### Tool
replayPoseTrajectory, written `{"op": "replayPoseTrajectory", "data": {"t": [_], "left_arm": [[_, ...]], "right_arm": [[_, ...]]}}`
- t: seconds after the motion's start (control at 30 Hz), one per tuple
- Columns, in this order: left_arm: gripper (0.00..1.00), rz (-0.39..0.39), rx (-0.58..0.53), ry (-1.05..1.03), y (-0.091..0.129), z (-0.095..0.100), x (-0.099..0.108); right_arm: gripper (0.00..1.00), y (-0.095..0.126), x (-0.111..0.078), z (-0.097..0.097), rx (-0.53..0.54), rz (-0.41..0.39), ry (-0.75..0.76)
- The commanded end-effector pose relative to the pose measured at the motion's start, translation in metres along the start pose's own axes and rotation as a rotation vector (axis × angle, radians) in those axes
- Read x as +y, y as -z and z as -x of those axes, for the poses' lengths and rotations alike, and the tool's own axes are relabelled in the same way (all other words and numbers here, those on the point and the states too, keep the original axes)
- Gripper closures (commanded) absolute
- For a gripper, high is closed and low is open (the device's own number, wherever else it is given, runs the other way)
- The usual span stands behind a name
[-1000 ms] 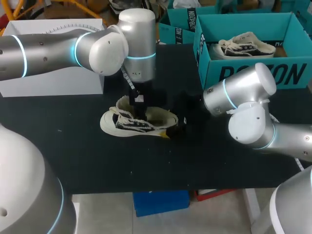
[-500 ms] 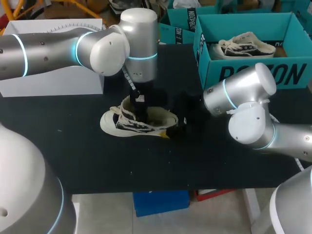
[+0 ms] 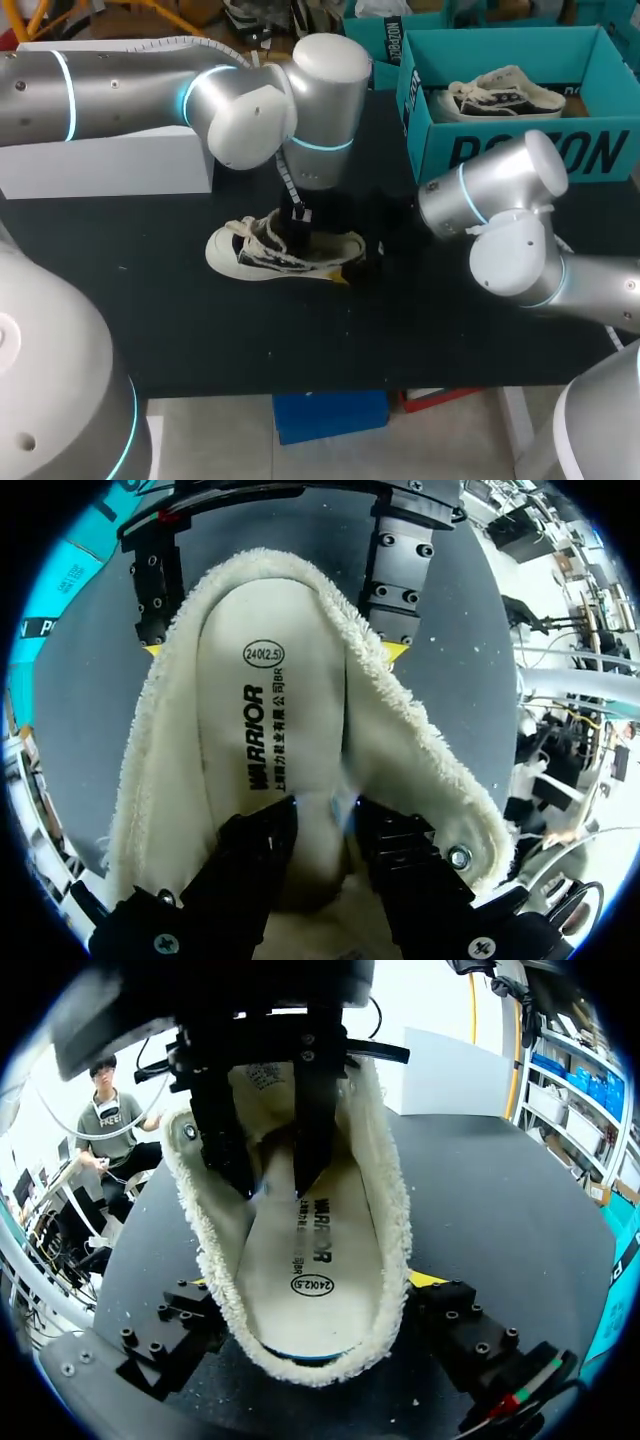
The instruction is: Take the shoe out of the shoebox, open the shoe tongue, remove and reinsert the insole, then place the shoe into the shoebox
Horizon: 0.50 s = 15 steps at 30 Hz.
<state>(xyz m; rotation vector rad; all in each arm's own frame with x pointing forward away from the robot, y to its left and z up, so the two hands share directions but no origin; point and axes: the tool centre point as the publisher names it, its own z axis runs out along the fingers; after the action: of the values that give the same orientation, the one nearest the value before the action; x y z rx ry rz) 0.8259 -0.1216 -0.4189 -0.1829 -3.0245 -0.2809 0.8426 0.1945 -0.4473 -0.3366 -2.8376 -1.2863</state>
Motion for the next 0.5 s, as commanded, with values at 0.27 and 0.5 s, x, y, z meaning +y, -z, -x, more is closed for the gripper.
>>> {"op": "replayPoseTrajectory", "data": {"t": [0.27,0.5], "left_arm": [[0.65,0.139,-0.276,-0.002,-0.043,-0.004,0.007],[0.66,0.088,-0.340,0.019,-0.057,0.012,0.026]], "right_arm": [[1.00,-0.001,0.002,0.001,-0.003,-0.004,-0.001],[1.00,-0.001,0.002,0.001,-0.003,-0.004,-0.001]]}}
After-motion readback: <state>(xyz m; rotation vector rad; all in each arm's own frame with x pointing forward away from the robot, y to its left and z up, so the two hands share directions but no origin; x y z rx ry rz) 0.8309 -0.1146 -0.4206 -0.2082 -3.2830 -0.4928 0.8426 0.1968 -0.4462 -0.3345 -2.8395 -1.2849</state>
